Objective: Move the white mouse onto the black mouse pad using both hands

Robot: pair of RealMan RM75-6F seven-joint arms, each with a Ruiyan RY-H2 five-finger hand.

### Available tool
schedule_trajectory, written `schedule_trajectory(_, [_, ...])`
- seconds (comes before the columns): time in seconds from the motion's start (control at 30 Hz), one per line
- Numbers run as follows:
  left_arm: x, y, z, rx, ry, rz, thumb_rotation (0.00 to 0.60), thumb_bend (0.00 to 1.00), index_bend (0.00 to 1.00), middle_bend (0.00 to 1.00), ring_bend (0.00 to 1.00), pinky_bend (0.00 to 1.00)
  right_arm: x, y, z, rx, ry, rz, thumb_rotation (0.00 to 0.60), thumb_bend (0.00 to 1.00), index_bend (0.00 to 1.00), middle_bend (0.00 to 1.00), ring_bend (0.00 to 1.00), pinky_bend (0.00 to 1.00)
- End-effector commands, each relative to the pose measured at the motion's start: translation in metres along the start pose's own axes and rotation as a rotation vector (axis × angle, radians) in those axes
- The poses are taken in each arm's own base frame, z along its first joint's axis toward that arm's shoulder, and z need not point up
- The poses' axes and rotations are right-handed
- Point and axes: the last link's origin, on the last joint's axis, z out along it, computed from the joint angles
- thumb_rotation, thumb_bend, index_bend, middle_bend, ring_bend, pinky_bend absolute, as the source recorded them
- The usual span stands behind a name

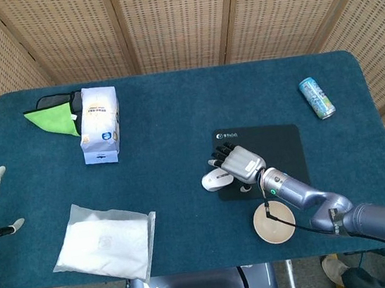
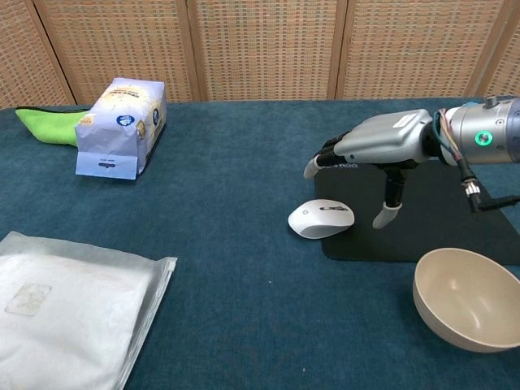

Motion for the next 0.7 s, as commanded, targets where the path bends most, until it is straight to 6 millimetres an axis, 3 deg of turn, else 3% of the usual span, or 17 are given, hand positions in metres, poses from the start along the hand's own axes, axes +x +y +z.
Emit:
schedule_trajectory(0.03, [0.000, 0.000, 0.000, -0.001, 0.000, 0.001, 0.600, 0.06, 0.00, 0.00, 0.00, 0.00, -0.005, -0.003, 0.005, 0.001, -0.005, 0.001, 0.600, 0.00, 0.11, 0.15, 0.05, 0.09])
schedule_trajectory(0.43, [0.000, -0.001, 0.001, 0.003, -0.001, 0.001, 0.600, 0.06, 0.00, 0.00, 0.00, 0.00, -0.012, -0.020, 0.026, 0.004, -0.003, 0.015, 0.600, 0.05, 0.19, 0.22, 0.12, 0.14])
schedule_trajectory(0.6, [0.000, -0.003, 0.001, 0.008, -0.002, -0.006, 0.600, 0.06, 0.00, 0.00, 0.00, 0.00, -0.018, -0.025, 0.033, -0.008, 0.012, -0.010, 0.600, 0.05, 0.25, 0.30, 0.20, 0.16])
schedule_trajectory(0.7, [0.000, -0.003, 0.002, 0.008, -0.003, -0.007, 0.600, 0.06, 0.00, 0.00, 0.00, 0.00, -0.021, -0.029, 0.034, -0.001, 0.024, -0.026, 0.600, 0.11, 0.30, 0.36, 0.25, 0.19])
